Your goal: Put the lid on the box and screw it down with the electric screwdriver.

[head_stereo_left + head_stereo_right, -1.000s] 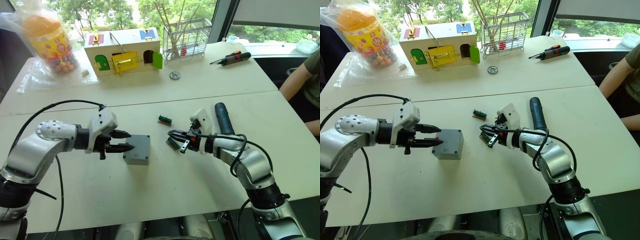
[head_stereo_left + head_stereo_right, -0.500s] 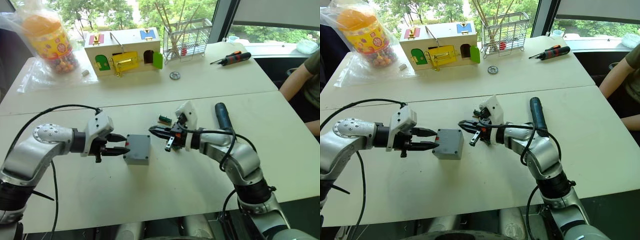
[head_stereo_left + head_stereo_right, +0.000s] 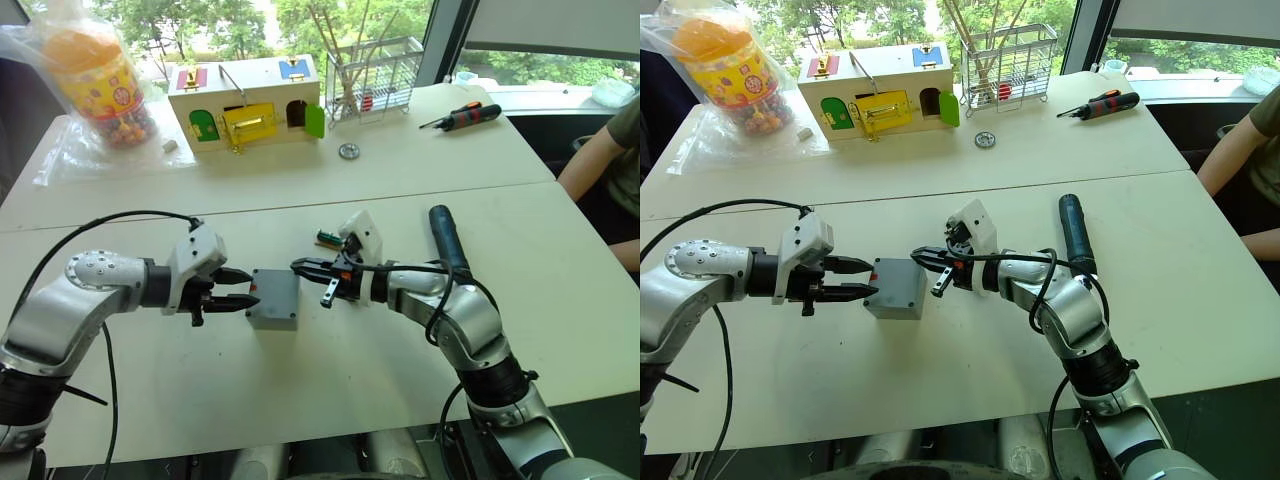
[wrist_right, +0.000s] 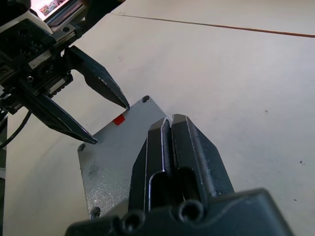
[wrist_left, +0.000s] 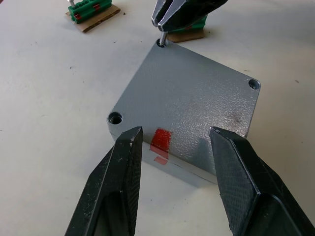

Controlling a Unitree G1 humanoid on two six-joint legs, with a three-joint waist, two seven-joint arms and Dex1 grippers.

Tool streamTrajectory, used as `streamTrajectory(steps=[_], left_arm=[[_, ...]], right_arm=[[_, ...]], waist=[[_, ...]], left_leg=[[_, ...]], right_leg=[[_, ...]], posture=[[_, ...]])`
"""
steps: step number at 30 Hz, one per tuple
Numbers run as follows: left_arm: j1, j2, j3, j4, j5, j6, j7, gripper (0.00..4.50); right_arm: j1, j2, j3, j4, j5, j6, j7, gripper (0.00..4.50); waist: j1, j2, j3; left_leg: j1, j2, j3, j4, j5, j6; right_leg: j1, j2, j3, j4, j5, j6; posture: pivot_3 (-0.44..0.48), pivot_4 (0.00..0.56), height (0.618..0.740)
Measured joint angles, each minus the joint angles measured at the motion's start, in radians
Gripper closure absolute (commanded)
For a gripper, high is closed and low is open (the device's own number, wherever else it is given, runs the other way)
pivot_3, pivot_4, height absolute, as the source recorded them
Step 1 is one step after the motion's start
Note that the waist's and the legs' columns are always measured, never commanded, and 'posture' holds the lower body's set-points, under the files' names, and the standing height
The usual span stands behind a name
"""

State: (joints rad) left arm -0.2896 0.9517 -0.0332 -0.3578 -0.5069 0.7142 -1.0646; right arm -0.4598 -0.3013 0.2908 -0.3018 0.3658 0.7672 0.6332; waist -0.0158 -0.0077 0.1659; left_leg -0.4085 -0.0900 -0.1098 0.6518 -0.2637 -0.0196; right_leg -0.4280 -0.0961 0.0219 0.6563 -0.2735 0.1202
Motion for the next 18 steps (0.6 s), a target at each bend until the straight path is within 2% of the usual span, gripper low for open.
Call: streamTrajectory(steps=[12,15,18], left_arm=[[-0.001,-0.018,-0.003,0.001,0.014,-0.008,0.003,2.35],[-0.001,-0.019,-0.003,0.001,0.016,-0.008,0.002,2.35],[-0.002,-0.019,-0.003,0.001,0.016,-0.009,0.001,2.35]], right_arm=[[0.01,-0.003,0.022,0.013,-0.027,-0.013,0.004,4.47],[0.01,-0.003,0.028,0.013,-0.03,-0.01,0.004,3.67],[0.01,-0.006,0.034,0.013,-0.03,-0.009,0.005,2.22]], waist=[[0.0,0.0,0.0],[0.0,0.0,0.0],[0.0,0.0,0.0]], left_leg=[[0.0,0.0,0.0,0.0,0.0,0.0],[0.0,0.0,0.0,0.0,0.0,0.0],[0.0,0.0,0.0,0.0,0.0,0.0]], right_leg=[[0.0,0.0,0.0,0.0,0.0,0.0],[0.0,0.0,0.0,0.0,0.0,0.0],[0.0,0.0,0.0,0.0,0.0,0.0]], posture=[[0.0,0.15,0.74],[0.0,0.15,0.74],[0.0,0.15,0.74]])
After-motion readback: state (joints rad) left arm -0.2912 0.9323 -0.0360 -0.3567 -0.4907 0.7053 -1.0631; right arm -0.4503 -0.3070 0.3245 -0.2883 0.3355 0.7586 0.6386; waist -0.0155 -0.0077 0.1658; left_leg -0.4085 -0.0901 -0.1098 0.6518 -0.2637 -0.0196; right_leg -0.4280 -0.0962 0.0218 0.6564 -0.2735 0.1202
